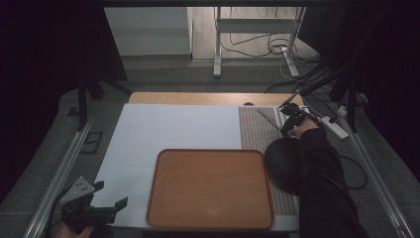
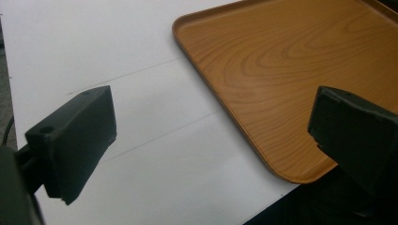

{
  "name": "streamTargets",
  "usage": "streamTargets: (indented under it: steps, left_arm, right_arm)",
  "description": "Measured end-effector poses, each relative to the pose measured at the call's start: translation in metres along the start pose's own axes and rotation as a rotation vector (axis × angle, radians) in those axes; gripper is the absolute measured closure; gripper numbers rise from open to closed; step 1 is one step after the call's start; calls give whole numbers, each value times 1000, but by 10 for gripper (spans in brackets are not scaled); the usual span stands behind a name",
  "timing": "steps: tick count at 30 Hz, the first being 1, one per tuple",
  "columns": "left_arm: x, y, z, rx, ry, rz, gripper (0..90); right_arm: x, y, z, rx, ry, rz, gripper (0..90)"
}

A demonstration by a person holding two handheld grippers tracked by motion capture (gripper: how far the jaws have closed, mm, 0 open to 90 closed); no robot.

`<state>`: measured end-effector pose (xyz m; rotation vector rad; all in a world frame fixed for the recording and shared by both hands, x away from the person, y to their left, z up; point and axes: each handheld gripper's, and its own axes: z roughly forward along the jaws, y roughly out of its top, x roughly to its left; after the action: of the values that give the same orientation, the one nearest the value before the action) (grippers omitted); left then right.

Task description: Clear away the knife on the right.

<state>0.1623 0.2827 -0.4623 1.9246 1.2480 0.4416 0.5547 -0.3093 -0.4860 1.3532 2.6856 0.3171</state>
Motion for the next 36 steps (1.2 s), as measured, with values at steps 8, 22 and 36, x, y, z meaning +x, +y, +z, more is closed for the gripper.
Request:
streamTargets:
  steps: [8,22,36]
  left_arm:
    - [0,0,0,0,1,0,25]
    - [0,0,0,0,2,5,25]
    - [-1,0,0,0,3,7,25]
  right_arm:
    - [4,5,-4,-78,11,-7,806]
    - [39,29,-9,-185,83,-67,806]
    - [89,47,-12,-212,149,-173,806]
